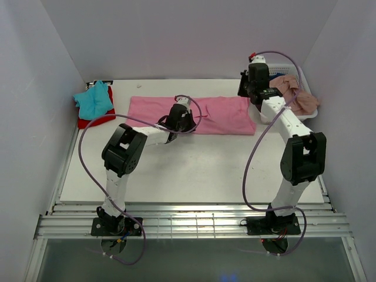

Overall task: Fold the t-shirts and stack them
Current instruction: Fold the tshirt

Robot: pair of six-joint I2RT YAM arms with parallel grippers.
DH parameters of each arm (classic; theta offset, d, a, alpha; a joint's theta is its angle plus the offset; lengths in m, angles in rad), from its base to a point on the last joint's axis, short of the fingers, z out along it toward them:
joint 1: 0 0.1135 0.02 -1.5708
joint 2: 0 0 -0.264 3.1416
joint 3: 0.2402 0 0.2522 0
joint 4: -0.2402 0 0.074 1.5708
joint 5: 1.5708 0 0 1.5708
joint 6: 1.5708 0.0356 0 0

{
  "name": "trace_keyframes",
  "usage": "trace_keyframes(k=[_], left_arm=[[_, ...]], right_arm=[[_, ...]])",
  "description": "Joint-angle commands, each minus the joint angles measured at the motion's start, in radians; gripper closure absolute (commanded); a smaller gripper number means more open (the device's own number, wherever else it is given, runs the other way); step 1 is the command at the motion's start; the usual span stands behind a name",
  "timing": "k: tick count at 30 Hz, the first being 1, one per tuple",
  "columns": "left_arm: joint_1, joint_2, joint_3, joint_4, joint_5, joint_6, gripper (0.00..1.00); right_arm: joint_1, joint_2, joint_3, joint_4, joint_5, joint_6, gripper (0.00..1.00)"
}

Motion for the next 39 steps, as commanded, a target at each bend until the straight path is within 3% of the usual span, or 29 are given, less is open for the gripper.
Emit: trace_keyframes(k=[1, 6, 10, 13, 17, 27, 34, 39], left_arm=[[-0.006, -0.174, 0.023, 0.027, -0.148, 0.069, 1.0], [0.007, -0.278, 0.0, 0.05, -0.38, 0.209, 0.89], [0.086, -0.23, -0.009, 0.027, -0.51, 0.316, 0.94], [0.171, -0.179, -0.014, 0.004, -0.523, 0.33, 1.0], [0.257, -0.109, -0.024, 0.005, -0.523, 0.348, 1.0], [0.285, -0.016, -0.024, -0.038, -0.59, 0.381, 1.0], [0.287, 0.028, 0.052, -0.221, -0.623, 0.333, 1.0], [0.284, 0.002, 0.036, -0.367, -0.575, 0.211, 1.0]], right_arm=[[0.054, 0.017, -0.148, -0.082, -0.034, 0.052, 0.92], [0.082, 0.057, -0.197, -0.109, -0.008, 0.061, 0.92], [0.092, 0.097, -0.199, -0.129, 0.017, 0.064, 0.92], [0.094, 0.117, -0.194, -0.131, 0.02, 0.064, 0.92], [0.092, 0.137, -0.179, -0.134, 0.032, 0.062, 0.92], [0.092, 0.219, -0.108, -0.148, 0.059, 0.055, 0.92], [0.092, 0.342, 0.028, -0.206, 0.093, 0.029, 0.92], [0.091, 0.419, 0.139, -0.263, 0.125, 0.007, 0.92]])
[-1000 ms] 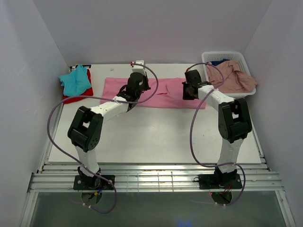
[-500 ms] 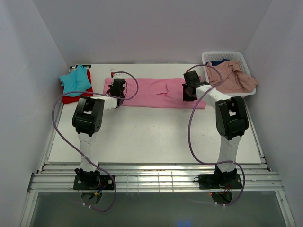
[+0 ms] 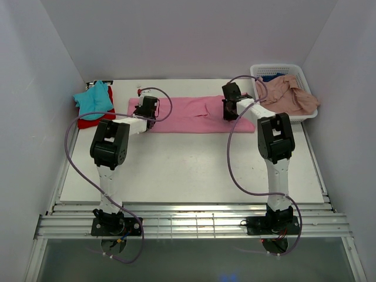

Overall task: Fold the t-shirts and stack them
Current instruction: Fold the tshirt

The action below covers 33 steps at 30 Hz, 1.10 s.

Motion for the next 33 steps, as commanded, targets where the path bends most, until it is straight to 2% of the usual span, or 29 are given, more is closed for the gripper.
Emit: trace_keyframes(k=[1, 6, 13, 20, 25, 30, 33], left_arm=[[-0.006, -0.025, -0.048, -0.184, 0.032, -0.103, 1.0], [-0.05, -0.14, -0.139, -0.227, 0.032, -0.198, 1.0], [-0.093, -0.177, -0.269, -0.293, 0.104, -0.307, 1.0], [-0.248, -0.311, -0.488, -0.295, 0.128, -0.458, 1.0], [-0.316, -0.456, -0.681, -0.299, 0.22, -0.567, 1.0], [-0.394, -0.64, -0.774, -0.333, 0.3, -0.657, 1.0], [-0.426, -0.692, -0.794, -0.351, 0.348, -0.691, 1.0]], right_arm=[[-0.006, 0.064, 0.11, -0.052, 0.048, -0.026, 0.92], [-0.01, 0.119, 0.181, -0.075, 0.065, -0.04, 0.92], [-0.024, 0.184, 0.282, -0.084, 0.048, -0.059, 0.92], [-0.038, 0.239, 0.402, -0.084, -0.007, -0.063, 0.92], [-0.049, 0.274, 0.454, -0.069, -0.097, -0.035, 0.92], [-0.05, 0.3, 0.437, 0.002, -0.289, 0.02, 0.92], [-0.05, 0.306, 0.391, 0.09, -0.407, 0.069, 0.92]])
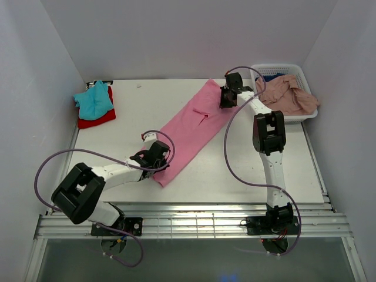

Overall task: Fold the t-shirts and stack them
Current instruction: Fold the tshirt

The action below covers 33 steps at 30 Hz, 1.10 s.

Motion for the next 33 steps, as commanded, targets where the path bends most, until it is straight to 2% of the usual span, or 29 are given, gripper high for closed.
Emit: trace_keyframes(k=[1, 6, 13, 15, 18, 21, 22, 24, 25, 27, 28, 30, 31, 33], left_arm=[[-0.039, -0.033, -0.062, -0.201, 0.186, -0.097, 1.0], [-0.121, -0.073, -0.067, -0.198, 0.235, -0.174, 1.0], [-0.278, -0.029, -0.03, -0.067, 0.267, -0.183, 1.0], [-0.306, -0.035, 0.029, -0.06, 0.204, -0.148, 1.0], [-0.312, -0.049, 0.112, -0.015, 0.149, -0.038, 1.0], [-0.312, 0.012, 0.316, -0.032, 0.054, 0.129, 1.0], [-0.3, 0.04, 0.447, -0.044, 0.025, 0.172, 1.0], [-0.273, 0.126, 0.566, -0.061, -0.015, 0.285, 1.0], [-0.222, 0.149, 0.649, -0.049, -0.006, 0.321, 1.0], [-0.156, 0.187, 0.688, 0.049, 0.091, 0.386, 1.0], [-0.082, 0.233, 0.7, 0.077, 0.133, 0.438, 1.0], [-0.009, 0.302, 0.774, 0.105, 0.211, 0.481, 1.0], [0.049, 0.389, 0.807, 0.097, 0.282, 0.517, 1.0], [0.092, 0.483, 0.941, 0.037, 0.356, 0.541, 1.0]], right_arm=[[0.007, 0.043, -0.03, 0.137, -0.207, 0.076, 0.92], [0.007, 0.075, -0.013, 0.235, -0.328, 0.114, 0.92], [-0.022, 0.092, 0.016, 0.421, -0.512, 0.211, 0.89], [-0.038, 0.04, -0.008, 0.508, -0.544, 0.223, 0.86], [-0.058, -0.088, -0.084, 0.579, -0.506, 0.18, 0.82], [-0.081, -0.266, -0.151, 0.59, -0.434, 0.115, 0.79], [-0.084, -0.314, -0.171, 0.585, -0.41, 0.102, 0.77], [-0.087, -0.464, -0.24, 0.559, -0.356, 0.058, 0.73], [-0.085, -0.51, -0.271, 0.547, -0.341, 0.044, 0.7], [-0.084, -0.639, -0.361, 0.501, -0.319, 0.035, 0.69], [-0.082, -0.675, -0.395, 0.451, -0.316, 0.028, 0.7], [-0.073, -0.779, -0.516, 0.386, -0.316, 0.024, 0.71], [-0.064, -0.808, -0.563, 0.346, -0.32, 0.002, 0.71], [-0.018, -0.888, -0.695, 0.302, -0.293, -0.021, 0.84]])
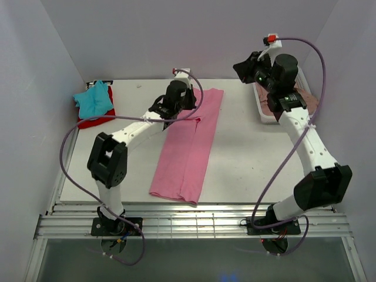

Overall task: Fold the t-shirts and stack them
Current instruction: Fold the tshirt

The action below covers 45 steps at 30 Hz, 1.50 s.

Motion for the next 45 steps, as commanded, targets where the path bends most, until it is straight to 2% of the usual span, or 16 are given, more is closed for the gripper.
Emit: trace_keyframes(k=[1, 2, 6, 11, 17, 24, 32, 39, 45], left_arm=[[0.108, 0.172, 0.136, -0.072, 0.212, 0.131, 1.0], [0.117, 0.248, 0.19, -0.08, 0.24, 0.131, 1.0], [0.134, 0.373, 0.264, -0.071, 0.315, 0.129, 1.0], [0.137, 0.398, 0.25, -0.014, 0.367, 0.097, 1.0], [0.14, 0.404, 0.222, 0.026, 0.378, 0.086, 1.0], [0.152, 0.445, 0.225, 0.029, 0.369, 0.077, 1.0], [0.188, 0.523, 0.262, 0.045, 0.372, 0.088, 1.0], [0.237, 0.596, 0.288, 0.012, 0.376, 0.074, 1.0], [0.28, 0.61, 0.291, -0.024, 0.366, 0.033, 1.0]], right_arm=[[0.077, -0.028, -0.224, -0.17, 0.042, -0.076, 0.9], [0.131, -0.069, -0.27, -0.193, 0.083, -0.077, 0.92], [0.278, -0.141, -0.519, -0.19, 0.145, -0.036, 0.92], [0.428, -0.215, -0.703, -0.149, 0.188, 0.044, 0.92], [0.517, -0.25, -0.816, -0.124, 0.16, 0.087, 0.92], [0.607, -0.215, -0.859, -0.04, 0.11, 0.151, 0.92], [0.667, -0.048, -0.826, 0.003, 0.093, 0.176, 0.92], [0.698, 0.058, -0.772, -0.095, 0.137, 0.2, 0.92], [0.703, 0.067, -0.752, -0.207, 0.2, 0.217, 0.92]])
